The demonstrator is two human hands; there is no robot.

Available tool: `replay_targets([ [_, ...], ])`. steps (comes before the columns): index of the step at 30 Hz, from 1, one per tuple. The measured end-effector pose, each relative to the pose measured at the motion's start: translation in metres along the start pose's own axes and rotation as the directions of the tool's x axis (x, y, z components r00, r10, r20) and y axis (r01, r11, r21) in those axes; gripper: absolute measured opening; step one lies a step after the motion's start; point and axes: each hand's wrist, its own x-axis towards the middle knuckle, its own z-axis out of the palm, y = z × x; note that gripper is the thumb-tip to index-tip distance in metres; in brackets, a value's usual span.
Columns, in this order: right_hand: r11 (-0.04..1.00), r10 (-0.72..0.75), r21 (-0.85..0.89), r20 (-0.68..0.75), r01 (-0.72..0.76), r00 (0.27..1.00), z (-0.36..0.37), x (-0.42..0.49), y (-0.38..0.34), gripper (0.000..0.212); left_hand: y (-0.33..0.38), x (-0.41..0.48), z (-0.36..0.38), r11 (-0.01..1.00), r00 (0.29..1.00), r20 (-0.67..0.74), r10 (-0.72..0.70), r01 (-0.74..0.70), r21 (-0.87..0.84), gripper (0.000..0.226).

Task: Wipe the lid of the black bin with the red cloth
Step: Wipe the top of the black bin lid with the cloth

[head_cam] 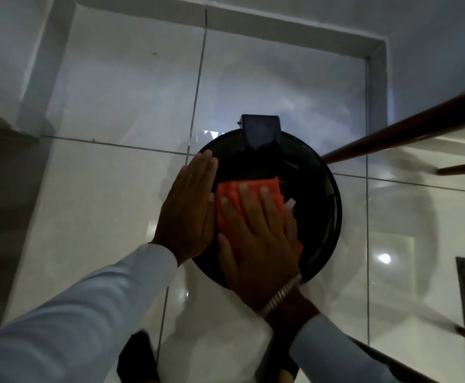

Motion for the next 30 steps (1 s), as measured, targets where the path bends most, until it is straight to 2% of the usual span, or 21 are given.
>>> replay_targets([
  [2,0.999,0.009,-0.034,-0.040,-0.010,0.999,-0.004,-0.010,0.023,0.052,0.000,0.000,0.000,1.000,1.000,-0.008,0.019,-0.019,0.004,0.053],
  [4,0.985,0.171,0.018,-0.100,-0.170,0.980,-0.003,0.007,0.029,0.050,0.000,0.001,0.001,1.000,1.000,-0.020,0.023,-0.023,-0.002,0.052],
  [6,0.938,0.346,0.051,-0.101,-0.342,0.933,0.003,0.024,0.011,0.052,-0.001,0.002,0.003,1.000,1.000,-0.018,0.022,-0.022,-0.002,0.052],
  [7,0.932,0.363,0.041,-0.111,-0.361,0.925,0.006,0.026,-0.001,0.052,0.000,0.002,0.003,1.000,1.000,-0.015,0.021,-0.021,0.005,0.052],
  [8,0.949,0.315,0.029,-0.126,-0.313,0.941,0.008,0.024,-0.011,0.052,0.000,0.003,0.002,1.000,1.000,-0.013,0.020,-0.020,0.014,0.053],
  [10,0.995,0.095,0.007,-0.126,-0.095,0.987,0.013,0.006,-0.013,0.051,-0.001,0.002,0.001,0.999,1.000,-0.002,0.025,-0.025,0.024,0.054],
  [12,0.996,-0.088,-0.023,-0.102,0.086,0.991,0.011,-0.018,0.007,0.053,-0.003,0.002,-0.001,0.998,0.999,0.010,0.045,-0.045,0.050,0.053],
  [14,0.995,-0.092,-0.044,-0.117,0.087,0.989,0.008,-0.028,0.042,0.058,-0.003,0.002,-0.003,0.993,0.998,0.023,0.066,-0.068,0.094,0.052],
  [17,0.976,0.178,0.153,-0.158,-0.155,0.971,0.000,-0.011,0.071,0.065,0.000,0.003,-0.008,0.988,0.995,0.061,0.079,-0.087,0.130,0.052],
  [20,0.860,0.446,0.343,-0.147,-0.377,0.883,-0.003,0.013,0.062,0.070,0.006,0.003,-0.014,0.992,0.995,0.069,0.078,-0.084,0.090,0.051],
  [22,0.836,0.487,0.359,-0.136,-0.415,0.863,-0.007,0.015,0.055,0.069,0.017,0.008,-0.015,0.999,0.999,0.041,0.027,-0.028,0.018,0.050],
  [24,0.854,0.457,0.341,-0.127,-0.394,0.881,-0.010,0.012,0.055,0.069,0.029,0.017,-0.009,0.995,0.996,-0.007,-0.085,0.085,-0.044,0.050],
  [26,0.868,0.428,0.330,-0.122,-0.370,0.895,-0.012,0.010,0.057,0.070,0.036,0.022,0.000,0.982,0.982,-0.029,-0.185,0.183,-0.047,0.054],
  [27,0.852,0.456,0.347,-0.128,-0.391,0.881,-0.011,0.010,0.059,0.069,0.038,0.024,0.005,0.981,0.981,-0.024,-0.190,0.189,-0.035,0.056],
  [29,0.744,0.614,0.443,-0.161,-0.500,0.772,-0.007,0.007,0.055,0.067,0.035,0.022,0.011,0.983,0.983,-0.017,-0.182,0.182,-0.013,0.056],
  [30,0.651,0.720,0.497,-0.164,-0.574,0.674,-0.006,0.004,0.045,0.067,0.032,0.021,0.011,0.983,0.983,-0.003,-0.183,0.183,-0.005,0.056],
])
